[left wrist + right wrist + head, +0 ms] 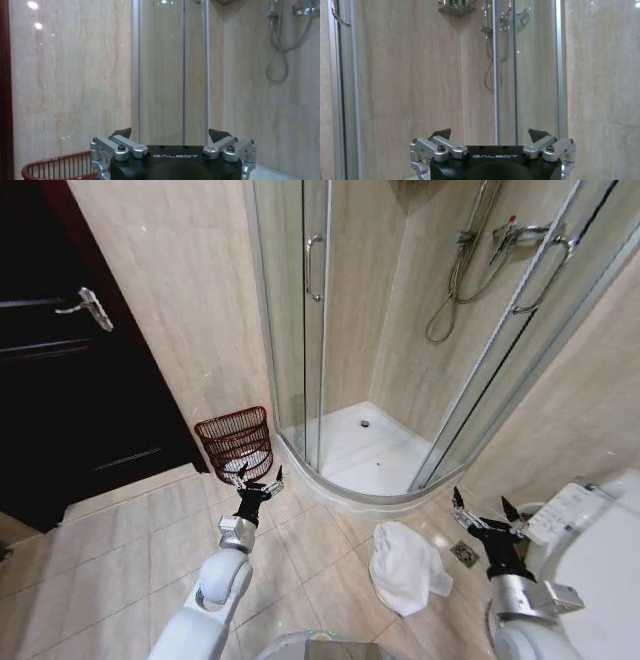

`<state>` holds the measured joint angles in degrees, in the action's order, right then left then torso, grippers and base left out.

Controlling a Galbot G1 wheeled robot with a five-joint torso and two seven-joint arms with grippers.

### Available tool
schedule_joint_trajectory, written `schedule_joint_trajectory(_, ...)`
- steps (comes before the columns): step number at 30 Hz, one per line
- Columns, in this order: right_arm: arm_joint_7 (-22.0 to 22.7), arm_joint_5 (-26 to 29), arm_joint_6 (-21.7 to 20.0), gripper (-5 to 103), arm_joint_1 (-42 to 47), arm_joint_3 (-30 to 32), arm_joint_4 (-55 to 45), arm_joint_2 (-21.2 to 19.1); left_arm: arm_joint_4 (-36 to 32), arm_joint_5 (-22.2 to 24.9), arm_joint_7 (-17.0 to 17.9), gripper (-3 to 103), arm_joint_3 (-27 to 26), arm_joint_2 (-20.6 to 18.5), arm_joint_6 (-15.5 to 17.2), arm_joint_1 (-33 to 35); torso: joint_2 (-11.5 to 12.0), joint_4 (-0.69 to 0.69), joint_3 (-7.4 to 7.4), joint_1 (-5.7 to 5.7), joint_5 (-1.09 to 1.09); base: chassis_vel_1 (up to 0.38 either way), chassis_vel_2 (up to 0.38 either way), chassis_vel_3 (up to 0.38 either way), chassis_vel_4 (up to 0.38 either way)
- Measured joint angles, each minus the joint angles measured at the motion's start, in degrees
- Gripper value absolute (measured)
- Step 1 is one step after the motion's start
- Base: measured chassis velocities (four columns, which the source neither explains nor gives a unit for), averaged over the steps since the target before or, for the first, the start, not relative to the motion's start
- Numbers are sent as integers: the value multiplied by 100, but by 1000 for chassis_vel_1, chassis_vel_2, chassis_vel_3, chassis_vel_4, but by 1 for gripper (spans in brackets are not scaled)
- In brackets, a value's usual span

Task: Discard the used towel into the hamper.

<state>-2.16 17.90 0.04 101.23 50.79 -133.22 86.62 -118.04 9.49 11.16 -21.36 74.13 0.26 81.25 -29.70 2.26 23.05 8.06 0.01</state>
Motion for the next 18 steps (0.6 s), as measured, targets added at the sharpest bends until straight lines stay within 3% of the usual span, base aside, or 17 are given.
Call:
schedule_joint_trajectory(7,1,-119,239,100,82,-42,-17,23,-37,-2,15,100,-13,9,14,22,0,2,1,2,-2,-116,123,133,-103)
schedule_joint_trajectory(18,69,-173,406,100,228,-16,-10,65,-80,0,-53,100,10,-2,41,46,0,1,0,0,-1,-14,13,-3,-1)
